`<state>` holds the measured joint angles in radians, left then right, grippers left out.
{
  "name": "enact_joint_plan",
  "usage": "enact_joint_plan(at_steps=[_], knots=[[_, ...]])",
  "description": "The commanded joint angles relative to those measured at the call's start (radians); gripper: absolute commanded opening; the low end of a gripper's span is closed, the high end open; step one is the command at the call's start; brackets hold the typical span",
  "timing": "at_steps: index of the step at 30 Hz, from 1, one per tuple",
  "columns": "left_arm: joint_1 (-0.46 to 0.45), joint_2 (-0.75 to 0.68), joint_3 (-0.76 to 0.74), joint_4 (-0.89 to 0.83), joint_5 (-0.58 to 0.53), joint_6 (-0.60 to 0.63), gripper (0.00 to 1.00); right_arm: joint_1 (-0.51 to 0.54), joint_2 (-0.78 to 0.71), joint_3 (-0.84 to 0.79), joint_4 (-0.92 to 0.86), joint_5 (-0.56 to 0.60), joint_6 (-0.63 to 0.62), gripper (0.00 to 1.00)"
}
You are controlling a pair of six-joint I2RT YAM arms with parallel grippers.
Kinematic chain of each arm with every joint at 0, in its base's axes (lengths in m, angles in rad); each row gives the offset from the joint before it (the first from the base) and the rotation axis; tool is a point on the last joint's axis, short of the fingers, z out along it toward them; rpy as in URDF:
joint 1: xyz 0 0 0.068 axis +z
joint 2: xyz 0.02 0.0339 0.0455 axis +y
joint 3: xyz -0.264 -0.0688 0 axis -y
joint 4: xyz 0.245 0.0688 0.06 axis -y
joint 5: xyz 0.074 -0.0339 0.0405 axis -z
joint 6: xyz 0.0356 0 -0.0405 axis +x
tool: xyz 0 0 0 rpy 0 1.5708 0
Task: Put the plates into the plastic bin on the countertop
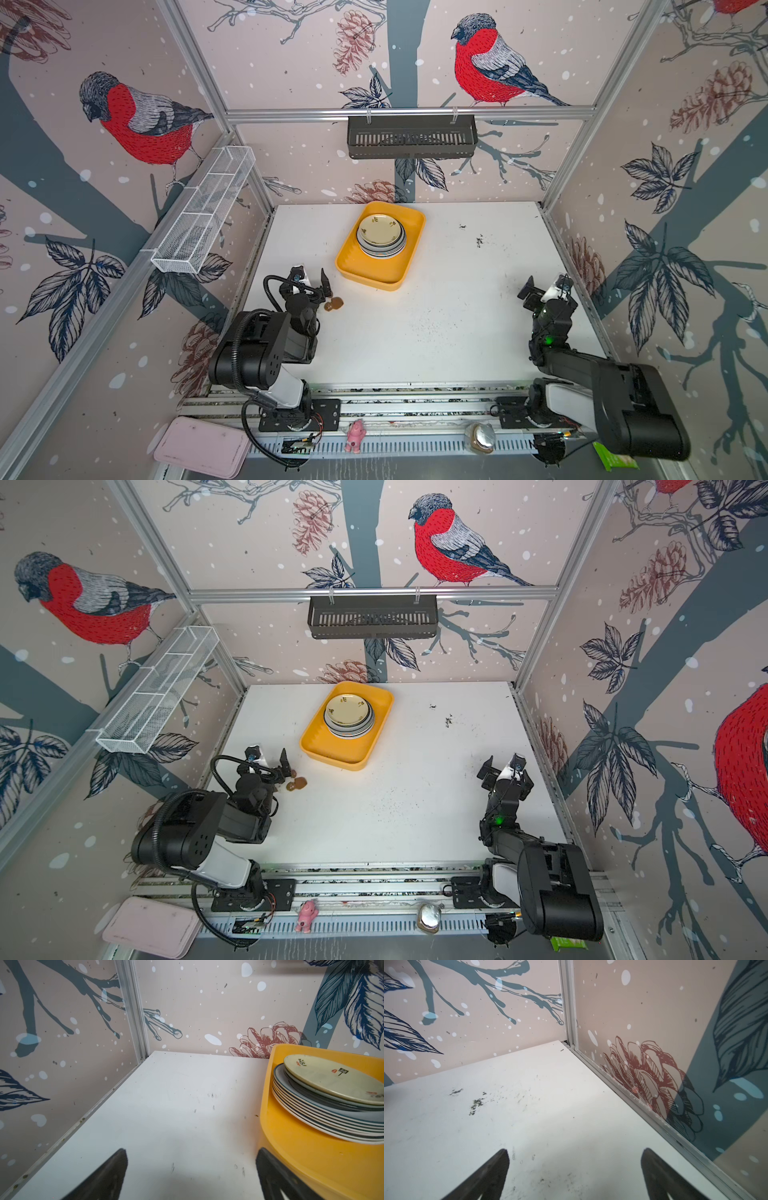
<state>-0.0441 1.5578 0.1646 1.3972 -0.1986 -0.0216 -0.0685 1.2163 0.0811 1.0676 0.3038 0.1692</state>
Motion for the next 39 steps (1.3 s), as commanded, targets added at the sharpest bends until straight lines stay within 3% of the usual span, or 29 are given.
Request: enact_joint_plan(at_steps=[1, 4, 13, 16, 19, 23, 26, 29, 32, 35, 39], knots=[[0.006, -0.005, 0.024, -0.015, 0.037, 0.018, 0.97, -0.001, 0.032, 0.038, 0.114, -0.065, -0.045, 1.00], [0.017, -0.005, 0.072, -0.108, 0.079, 0.019, 0.97, 0.000, 0.061, 0.081, 0.042, -0.112, -0.071, 1.00], [0.020, -0.002, 0.065, -0.087, 0.086, 0.015, 0.96, 0.005, 0.095, 0.122, -0.002, -0.216, -0.123, 0.99], [0.021, -0.002, 0.065, -0.085, 0.086, 0.017, 0.96, 0.009, 0.088, 0.101, 0.038, -0.239, -0.056, 1.00], [0.020, -0.002, 0.065, -0.086, 0.085, 0.017, 0.97, 0.031, 0.175, 0.094, 0.179, -0.238, -0.064, 1.00], [0.021, -0.002, 0.064, -0.086, 0.085, 0.016, 0.97, 0.121, 0.333, 0.084, 0.357, -0.124, -0.138, 1.00], [0.021, -0.001, 0.066, -0.087, 0.084, 0.017, 0.96, 0.119, 0.287, 0.072, 0.302, -0.086, -0.113, 1.00], [0.020, 0.001, 0.071, -0.093, 0.079, 0.016, 0.96, 0.105, 0.334, 0.099, 0.322, -0.079, -0.094, 0.99], [0.020, 0.002, 0.074, -0.098, 0.078, 0.014, 0.96, 0.086, 0.297, 0.154, 0.144, -0.104, -0.070, 1.00], [0.021, 0.002, 0.073, -0.098, 0.079, 0.015, 0.97, 0.088, 0.329, 0.121, 0.269, -0.103, -0.080, 0.99], [0.019, -0.001, 0.069, -0.092, 0.076, 0.018, 0.96, 0.089, 0.322, 0.118, 0.259, -0.103, -0.081, 1.00]])
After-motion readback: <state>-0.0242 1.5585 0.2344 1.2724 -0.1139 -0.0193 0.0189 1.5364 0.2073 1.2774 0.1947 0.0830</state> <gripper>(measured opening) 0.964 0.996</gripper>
